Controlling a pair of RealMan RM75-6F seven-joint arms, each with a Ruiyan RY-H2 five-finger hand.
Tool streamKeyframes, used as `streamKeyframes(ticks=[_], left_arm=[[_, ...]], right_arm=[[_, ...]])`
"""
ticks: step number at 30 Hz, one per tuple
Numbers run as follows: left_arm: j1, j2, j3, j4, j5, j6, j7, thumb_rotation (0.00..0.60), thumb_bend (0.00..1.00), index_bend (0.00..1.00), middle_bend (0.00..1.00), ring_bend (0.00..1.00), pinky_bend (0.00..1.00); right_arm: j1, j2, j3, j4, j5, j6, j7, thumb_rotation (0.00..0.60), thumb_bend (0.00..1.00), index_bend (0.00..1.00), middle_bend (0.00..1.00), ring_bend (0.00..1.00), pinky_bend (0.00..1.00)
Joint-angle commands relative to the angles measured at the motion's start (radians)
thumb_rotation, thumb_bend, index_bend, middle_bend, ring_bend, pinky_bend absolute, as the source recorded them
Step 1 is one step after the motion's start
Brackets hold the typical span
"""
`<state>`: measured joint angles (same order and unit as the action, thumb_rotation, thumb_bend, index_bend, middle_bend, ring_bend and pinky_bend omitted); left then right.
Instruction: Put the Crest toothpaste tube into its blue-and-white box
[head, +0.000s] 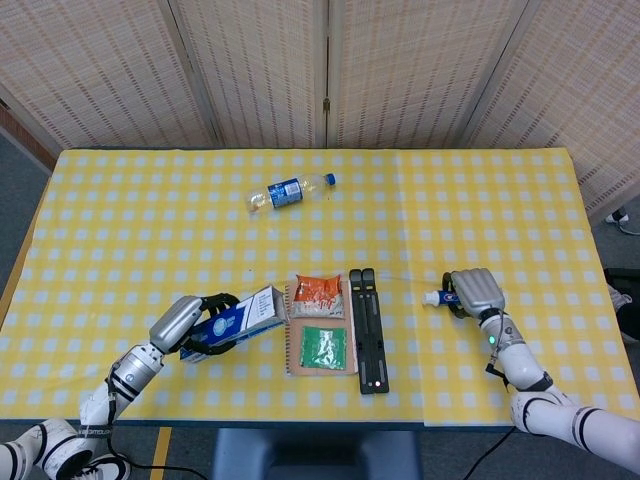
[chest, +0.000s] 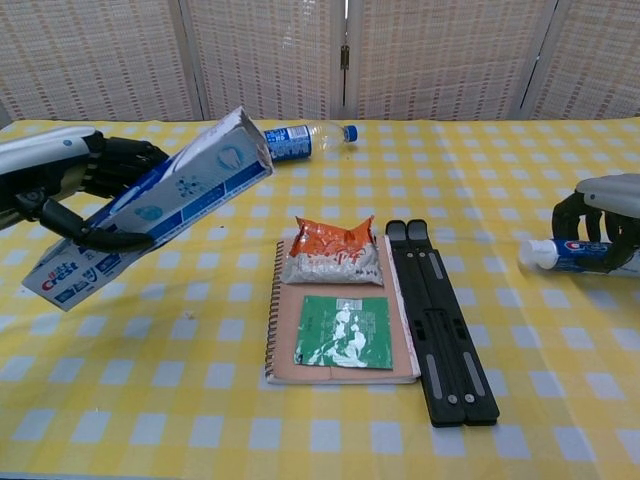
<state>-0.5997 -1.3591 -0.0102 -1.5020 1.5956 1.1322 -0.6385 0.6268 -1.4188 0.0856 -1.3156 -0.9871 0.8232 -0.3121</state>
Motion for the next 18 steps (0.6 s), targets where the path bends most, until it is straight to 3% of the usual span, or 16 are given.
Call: streamKeyframes(ticks=[1,11,18], left_arm=[[0.003,0.000,0.000,0.001,-0.001,0.005,-0.001,0.600,0.30,0.42,0.48,0.50,0.55],[0.020,-0.007,-0.012,0.005,-0.031,0.019,0.037,0.600,0.30,0.42,0.50,0.50,0.55],[0.036,-0.019,-0.022,-0.004,-0.072,0.018,0.107,0.600,0.30,0.43,0.50,0.50,0.55]], right_arm=[[-0.004,0.020,0.019,-0.025,-0.004,0.012,0.030,0.600,0.40,0.64,0.49,0.47,0.46],[-0.083,0.214,0.127,-0.252,-0.108,0.160,0.275,0.600,0.40,0.68,0.53,0.51,0.51],[-0.131,0.295,0.158,-0.340,-0.198,0.224,0.440,0.600,0.40,0.71,0.56,0.54,0.56]])
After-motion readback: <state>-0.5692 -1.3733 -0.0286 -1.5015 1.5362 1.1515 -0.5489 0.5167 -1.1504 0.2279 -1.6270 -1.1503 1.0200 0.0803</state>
